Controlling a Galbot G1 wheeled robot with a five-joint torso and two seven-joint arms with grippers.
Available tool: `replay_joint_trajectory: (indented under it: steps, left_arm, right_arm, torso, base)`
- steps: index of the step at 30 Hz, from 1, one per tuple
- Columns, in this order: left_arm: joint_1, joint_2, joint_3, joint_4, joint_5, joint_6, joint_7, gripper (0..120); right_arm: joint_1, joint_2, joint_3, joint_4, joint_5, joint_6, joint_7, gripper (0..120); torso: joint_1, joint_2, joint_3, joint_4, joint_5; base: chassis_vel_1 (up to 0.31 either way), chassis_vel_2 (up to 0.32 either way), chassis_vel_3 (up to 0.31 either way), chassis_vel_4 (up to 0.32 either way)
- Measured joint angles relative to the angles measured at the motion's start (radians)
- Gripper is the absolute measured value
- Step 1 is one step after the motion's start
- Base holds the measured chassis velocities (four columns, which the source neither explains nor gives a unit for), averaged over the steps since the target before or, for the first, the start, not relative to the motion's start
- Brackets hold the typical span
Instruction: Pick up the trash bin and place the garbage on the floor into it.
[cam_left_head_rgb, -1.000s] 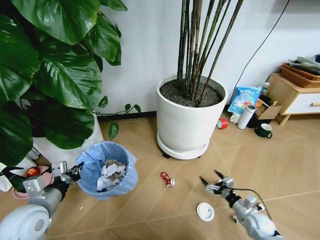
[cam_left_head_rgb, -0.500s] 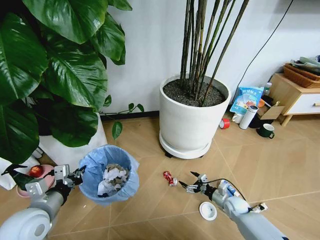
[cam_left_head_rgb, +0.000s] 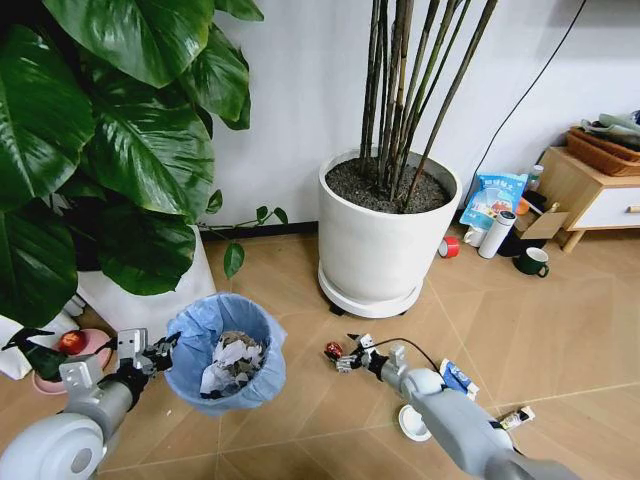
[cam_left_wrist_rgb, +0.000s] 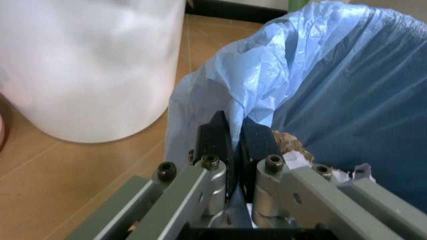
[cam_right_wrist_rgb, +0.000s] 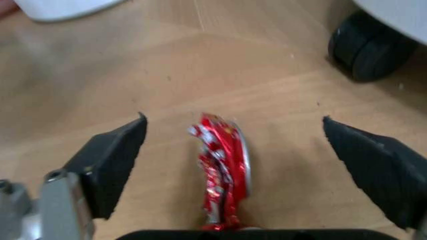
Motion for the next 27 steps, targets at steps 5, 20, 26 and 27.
replay_joint_trajectory:
  steps: [5, 20, 26, 27]
  left_arm:
    - [-0.004, 0.000, 0.000, 0.003, -0.003, 0.000, 0.000, 0]
    - [-0.016, 0.008, -0.006, 0.005, -0.016, 0.001, -0.002, 0]
    - [-0.008, 0.010, -0.005, -0.004, -0.018, 0.002, -0.004, 0]
    - [-0.004, 0.011, -0.004, -0.008, -0.018, 0.003, -0.004, 0]
  right_arm:
    - [0.024, 0.002, -0.038, -0.032, 0.004, -0.012, 0.018, 81]
    - [0.059, -0.024, -0.149, -0.051, 0.087, -0.052, 0.022, 23]
    - [0.054, -0.037, -0.167, -0.040, 0.124, -0.056, 0.009, 11]
    - [0.049, -0.044, -0.169, -0.032, 0.136, -0.058, 0.003, 11]
  torso:
    - [0.000, 0.000, 0.000, -0.0002, 0.0000]
    - [0.000, 0.000, 0.000, -0.0002, 0.0002]
    - [0.000, 0.000, 0.000, 0.0000, 0.0001]
    - [0.000, 0.000, 0.000, 0.0000, 0.0001]
  base:
    - [0.000, 0.000, 0.000, 0.000]
    - [0.000, 0.000, 0.000, 0.000]
    - [0.000, 0.000, 0.000, 0.000]
    - [0.000, 0.000, 0.000, 0.000]
